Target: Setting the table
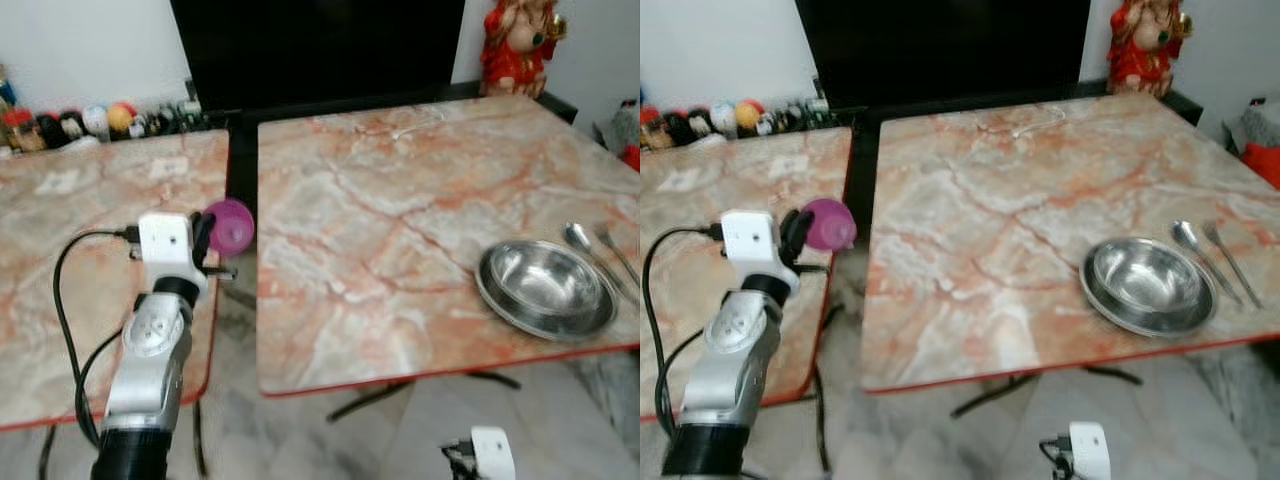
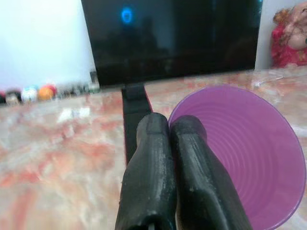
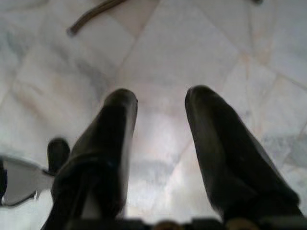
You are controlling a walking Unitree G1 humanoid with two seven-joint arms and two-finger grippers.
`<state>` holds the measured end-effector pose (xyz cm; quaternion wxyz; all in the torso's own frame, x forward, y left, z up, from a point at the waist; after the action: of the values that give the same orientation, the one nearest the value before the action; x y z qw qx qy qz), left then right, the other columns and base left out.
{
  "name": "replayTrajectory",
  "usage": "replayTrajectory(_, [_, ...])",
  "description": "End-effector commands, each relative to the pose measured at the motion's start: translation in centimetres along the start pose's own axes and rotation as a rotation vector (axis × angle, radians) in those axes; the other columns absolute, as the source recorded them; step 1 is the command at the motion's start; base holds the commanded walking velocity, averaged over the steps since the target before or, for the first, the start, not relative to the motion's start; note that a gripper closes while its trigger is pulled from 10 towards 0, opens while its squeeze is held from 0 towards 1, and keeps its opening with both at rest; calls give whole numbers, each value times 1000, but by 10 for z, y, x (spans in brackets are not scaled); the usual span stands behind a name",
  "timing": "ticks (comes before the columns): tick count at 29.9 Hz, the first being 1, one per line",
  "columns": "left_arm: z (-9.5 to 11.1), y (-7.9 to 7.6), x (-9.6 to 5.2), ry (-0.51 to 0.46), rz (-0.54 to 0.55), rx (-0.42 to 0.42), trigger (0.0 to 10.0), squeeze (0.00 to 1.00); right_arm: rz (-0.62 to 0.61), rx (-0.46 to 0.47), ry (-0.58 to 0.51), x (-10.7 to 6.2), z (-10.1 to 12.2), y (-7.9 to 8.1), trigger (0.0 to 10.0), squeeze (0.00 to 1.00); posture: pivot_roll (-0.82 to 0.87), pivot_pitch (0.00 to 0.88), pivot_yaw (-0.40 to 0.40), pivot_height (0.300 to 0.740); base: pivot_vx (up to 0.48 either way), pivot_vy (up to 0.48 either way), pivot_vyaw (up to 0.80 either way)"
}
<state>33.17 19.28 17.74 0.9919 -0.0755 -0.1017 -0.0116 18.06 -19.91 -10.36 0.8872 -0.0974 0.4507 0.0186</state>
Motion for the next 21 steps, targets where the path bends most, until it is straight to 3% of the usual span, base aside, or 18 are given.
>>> replayTrajectory(1, [5, -1, 3, -15, -4, 7, 10000, 0, 1, 5, 13, 0, -3, 0, 10000, 0, 2, 0, 53, 740, 0, -461, 0])
replayTrajectory(7, [6, -1, 3, -17, -2, 9, 10000, 0, 7, -25, 5, 0, -1, 0, 10000, 0, 3, 0, 52, 740, 0, -461, 0])
replayTrajectory(15, [4, 0, 4, -9, 0, 8, 10000, 0, 16, -14, -7, 0, 1, 0, 10000, 0, -5, 0, 53, 740, 0, -460, 749])
replayTrajectory(21, [4, 0, 4, -9, 2, 13, 10000, 0, 25, 9, -7, 0, 1, 1, 10000, 0, -6, 0, 51, 740, 0, -461, 0])
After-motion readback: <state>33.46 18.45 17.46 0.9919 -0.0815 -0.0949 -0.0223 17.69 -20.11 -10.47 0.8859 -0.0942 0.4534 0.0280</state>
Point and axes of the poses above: a point about 5 cm out from each wrist's last joint towards the gripper, its own x axis pointing out of the wrist towards the gripper, its own z axis along the axis of the wrist's last joint, y = z × x, the point moved 2 cm from there along x, pointing out of the wrist towards the gripper, and after that the axes turned 12 degrees about -x, right-handed, at the moved point
